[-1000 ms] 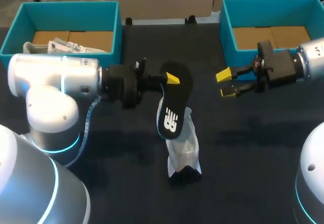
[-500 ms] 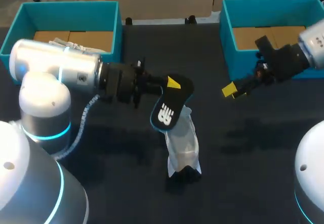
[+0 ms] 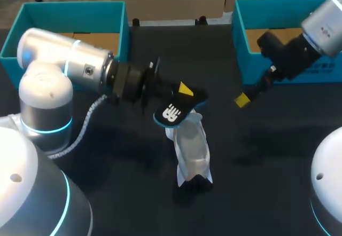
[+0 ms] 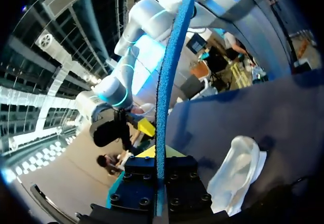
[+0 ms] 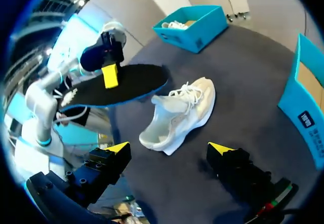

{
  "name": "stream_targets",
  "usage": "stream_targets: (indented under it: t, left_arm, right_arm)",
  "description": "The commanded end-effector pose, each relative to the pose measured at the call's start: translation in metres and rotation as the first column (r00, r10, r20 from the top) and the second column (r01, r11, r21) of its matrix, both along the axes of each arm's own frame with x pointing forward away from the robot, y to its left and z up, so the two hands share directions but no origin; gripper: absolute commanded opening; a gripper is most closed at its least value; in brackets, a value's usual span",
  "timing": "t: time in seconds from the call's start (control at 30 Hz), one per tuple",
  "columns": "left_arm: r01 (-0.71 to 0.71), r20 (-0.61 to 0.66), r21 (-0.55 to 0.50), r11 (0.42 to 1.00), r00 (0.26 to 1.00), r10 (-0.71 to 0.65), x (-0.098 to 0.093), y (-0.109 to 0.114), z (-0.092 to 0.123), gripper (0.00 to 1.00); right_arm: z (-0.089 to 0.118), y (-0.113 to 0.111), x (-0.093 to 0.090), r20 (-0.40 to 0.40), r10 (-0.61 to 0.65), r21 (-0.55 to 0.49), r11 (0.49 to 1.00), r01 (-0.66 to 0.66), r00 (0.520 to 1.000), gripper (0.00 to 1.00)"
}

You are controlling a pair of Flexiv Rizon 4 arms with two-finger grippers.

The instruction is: Take the shoe out of the shoebox, open the shoe tongue, remove and reinsert the insole, then place the shoe into the shoebox

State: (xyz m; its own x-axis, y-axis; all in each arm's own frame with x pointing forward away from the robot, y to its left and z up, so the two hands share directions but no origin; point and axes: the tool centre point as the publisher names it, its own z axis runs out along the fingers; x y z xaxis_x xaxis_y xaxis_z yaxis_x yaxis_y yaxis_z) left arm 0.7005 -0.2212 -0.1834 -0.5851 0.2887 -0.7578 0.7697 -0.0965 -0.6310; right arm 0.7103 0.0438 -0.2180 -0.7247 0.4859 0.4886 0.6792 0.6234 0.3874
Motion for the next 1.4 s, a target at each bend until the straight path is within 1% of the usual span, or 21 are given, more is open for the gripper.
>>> stream_targets:
  t: [0.03, 0.4, 0.43, 0.47, 0.5, 0.53, 0.6, 0.67, 0.7, 0.73, 0.77, 0.8, 1.3, 1.33, 1.4]
  left_arm:
    - [-0.005, -0.003, 0.082, 0.997, 1.0, 0.006, -0.011, 0.008, -0.002, 0.0]
    - [-0.005, -0.003, 0.082, 0.997, 1.0, 0.006, -0.011, 0.008, -0.002, 0.0]
    - [-0.001, -0.015, 0.073, 0.997, 1.0, 0.002, -0.015, 0.006, -0.001, 0.0]
    - [-0.012, -0.035, 0.058, 0.998, 0.999, 0.014, -0.017, 0.006, -0.001, 0.0]
    - [-0.002, -0.052, 0.049, 0.999, 0.999, 0.005, -0.022, 0.007, 0.0, 0.0]
    - [0.003, -0.071, 0.031, 1.0, 0.997, -0.001, -0.026, 0.008, 0.0, 0.0]
    - [0.0, -0.101, 0.027, 1.0, 0.995, 0.002, -0.033, 0.01, 0.0, 0.0]
    - [-0.008, -0.152, 0.019, 1.0, 0.988, 0.01, -0.04, 0.012, 0.0, 0.0]
    - [-0.013, -0.195, 0.032, 0.999, 0.981, 0.019, -0.046, 0.013, 0.0, 0.0]
    - [-0.017, -0.214, 0.043, 0.999, 0.976, 0.026, -0.051, 0.013, 0.0, 0.0]
    - [-0.024, -0.236, 0.061, 0.998, 0.971, 0.038, -0.057, 0.014, 0.0, 0.0]
    - [-0.037, -0.221, 0.094, 0.995, 0.974, 0.057, -0.063, 0.015, 0.001, 0.0]
    - [-0.037, -0.221, 0.094, 0.995, 0.974, 0.057, -0.063, 0.015, 0.001, 0.0]
    - [-0.043, -0.24, 0.091, 0.995, 0.969, 0.064, -0.066, 0.013, -0.002, 0.0]
    - [-0.065, -0.263, 0.084, 0.994, 0.961, 0.085, -0.073, 0.012, -0.007, 0.0]
  right_arm:
    - [0.003, 0.001, -0.007, 0.156, 0.261, -0.145, 0.96, -0.239, 0.953, 1.0]
    - [0.003, 0.001, -0.007, 0.156, 0.261, -0.145, 0.96, -0.239, 0.953, 1.0]
    - [0.006, 0.001, -0.006, 0.196, 0.307, -0.177, 0.945, -0.274, 0.931, 1.0]
    - [0.006, 0.0, -0.008, 0.212, 0.343, -0.231, 0.928, -0.294, 0.915, 1.0]
    - [0.005, 0.0, -0.009, 0.223, 0.36, -0.243, 0.921, -0.305, 0.906, 1.0]
    - [0.003, -0.001, -0.013, 0.254, 0.387, -0.259, 0.91, -0.324, 0.886, 1.0]
    - [-0.002, -0.001, -0.018, 0.259, 0.422, -0.301, 0.89, -0.343, 0.869, 1.0]
    - [-0.011, -0.003, -0.024, 0.281, 0.453, -0.34, 0.871, -0.354, 0.846, 1.0]
    - [-0.017, -0.005, -0.028, 0.296, 0.474, -0.359, 0.86, -0.364, 0.829, 1.0]
    - [-0.023, -0.007, -0.032, 0.308, 0.481, -0.358, 0.858, -0.368, 0.821, 1.0]
    - [-0.029, -0.008, -0.035, 0.311, 0.498, -0.358, 0.851, -0.385, 0.81, 1.0]
    - [-0.036, -0.009, -0.038, 0.297, 0.517, -0.363, 0.839, -0.406, 0.803, 1.0]
    - [-0.036, -0.009, -0.038, 0.297, 0.517, -0.363, 0.839, -0.406, 0.803, 1.0]
    - [-0.036, -0.009, -0.038, 0.297, 0.517, -0.363, 0.839, -0.406, 0.803, 1.0]
    - [-0.045, -0.008, -0.042, 0.296, 0.549, -0.378, 0.819, -0.432, 0.782, 1.0]
